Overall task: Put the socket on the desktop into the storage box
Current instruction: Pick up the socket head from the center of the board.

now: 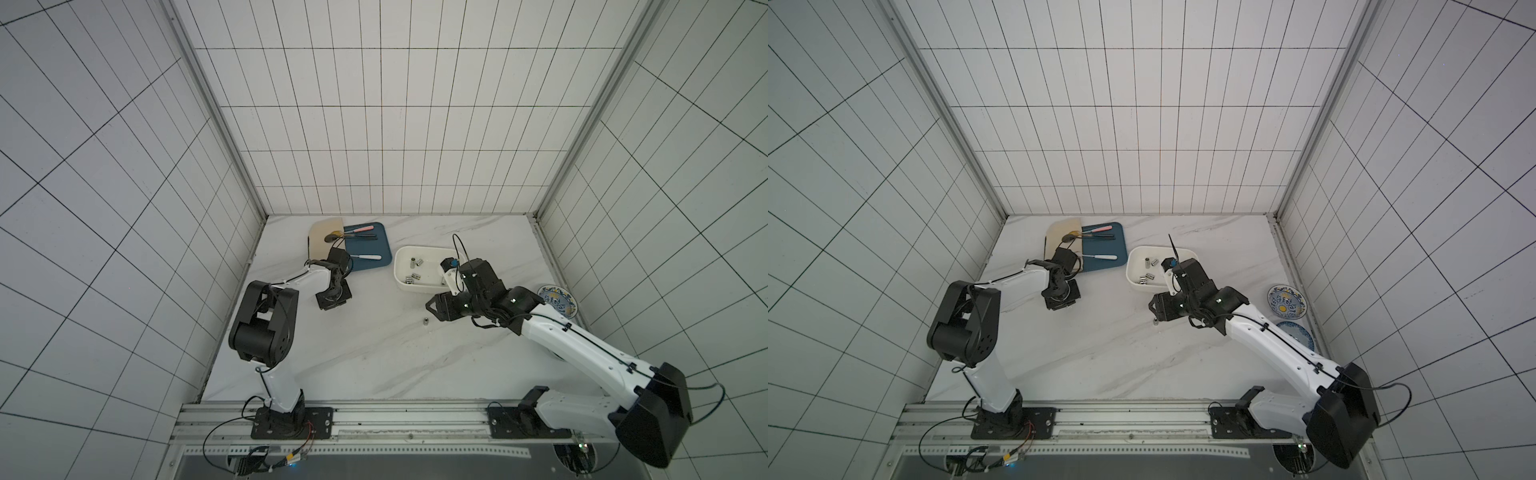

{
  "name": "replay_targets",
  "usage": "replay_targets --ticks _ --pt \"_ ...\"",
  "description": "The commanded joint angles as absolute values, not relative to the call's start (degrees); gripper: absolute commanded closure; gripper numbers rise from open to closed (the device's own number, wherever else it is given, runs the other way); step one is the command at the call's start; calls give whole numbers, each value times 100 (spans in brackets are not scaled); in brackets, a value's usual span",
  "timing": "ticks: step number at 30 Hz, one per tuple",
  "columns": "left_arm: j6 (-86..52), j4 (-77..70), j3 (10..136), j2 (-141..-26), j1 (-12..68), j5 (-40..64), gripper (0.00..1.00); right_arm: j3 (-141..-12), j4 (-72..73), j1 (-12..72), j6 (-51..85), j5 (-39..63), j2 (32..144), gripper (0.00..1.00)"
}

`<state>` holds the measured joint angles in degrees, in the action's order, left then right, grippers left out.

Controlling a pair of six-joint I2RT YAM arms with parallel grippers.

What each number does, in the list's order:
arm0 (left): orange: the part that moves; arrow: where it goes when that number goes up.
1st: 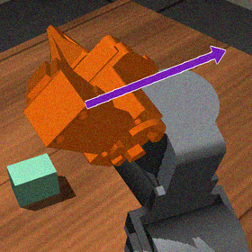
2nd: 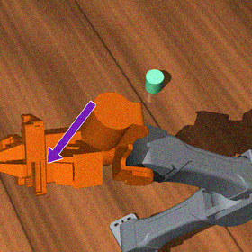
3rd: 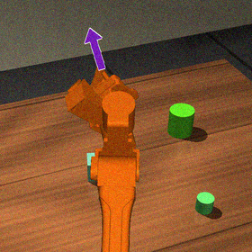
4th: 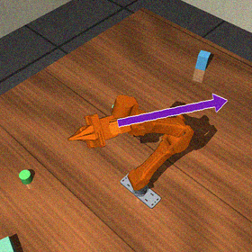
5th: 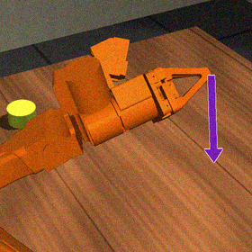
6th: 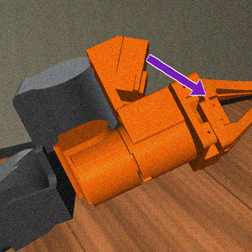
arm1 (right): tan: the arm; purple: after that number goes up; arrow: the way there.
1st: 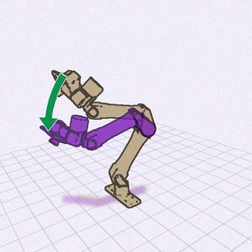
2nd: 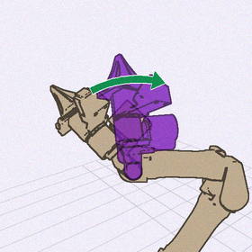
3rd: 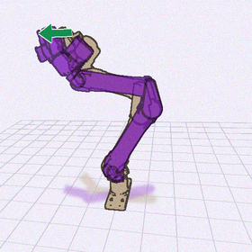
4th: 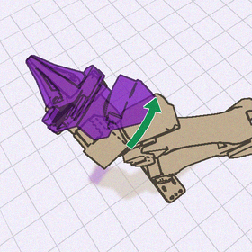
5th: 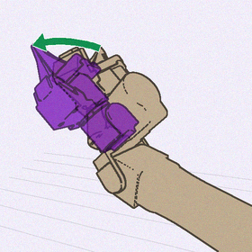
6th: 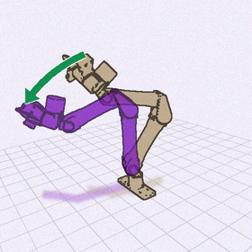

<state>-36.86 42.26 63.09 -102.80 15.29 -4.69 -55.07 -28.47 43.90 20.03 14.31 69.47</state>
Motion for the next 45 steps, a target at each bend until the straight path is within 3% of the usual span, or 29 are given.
replay_targets --ticks 1,26,45 --pt "-3670 4328 6466 -10142 1606 -393 97 -5572 -2784 4404 2047 1371 6819 41" --pt "-3993 4465 7555 -9842 2292 572 97 -5494 -2650 4353 2022 2038 6650 40" --pt "-4201 4280 8827 -10545 2985 1053 97 -5520 -2966 3826 2039 1956 6209 40"
